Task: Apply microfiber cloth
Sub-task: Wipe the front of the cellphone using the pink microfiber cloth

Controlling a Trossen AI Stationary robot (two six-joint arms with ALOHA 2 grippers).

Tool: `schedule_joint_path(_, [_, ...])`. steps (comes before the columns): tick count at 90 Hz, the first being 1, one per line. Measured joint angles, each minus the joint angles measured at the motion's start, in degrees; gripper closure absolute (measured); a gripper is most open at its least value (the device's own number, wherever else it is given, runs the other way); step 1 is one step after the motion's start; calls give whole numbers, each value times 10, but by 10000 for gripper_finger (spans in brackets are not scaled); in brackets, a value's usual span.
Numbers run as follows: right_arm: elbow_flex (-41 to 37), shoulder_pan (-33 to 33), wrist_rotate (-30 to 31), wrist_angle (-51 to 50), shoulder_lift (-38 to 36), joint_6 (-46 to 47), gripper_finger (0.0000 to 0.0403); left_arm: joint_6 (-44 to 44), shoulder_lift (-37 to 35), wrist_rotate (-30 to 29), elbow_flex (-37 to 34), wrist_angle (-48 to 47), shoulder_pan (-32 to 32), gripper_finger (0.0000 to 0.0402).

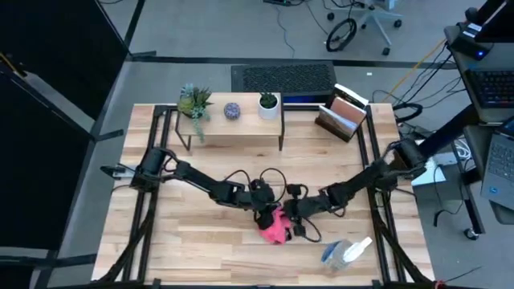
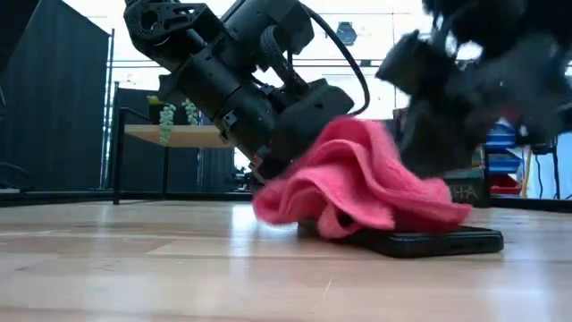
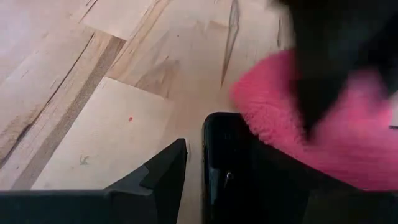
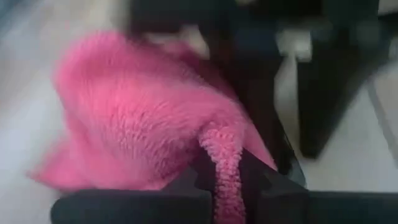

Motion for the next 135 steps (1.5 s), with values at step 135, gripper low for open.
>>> schedule_joint_path(135, [-1,-57,55,-628,-308,284,299,65,-63,-8,13,-54,-11,238])
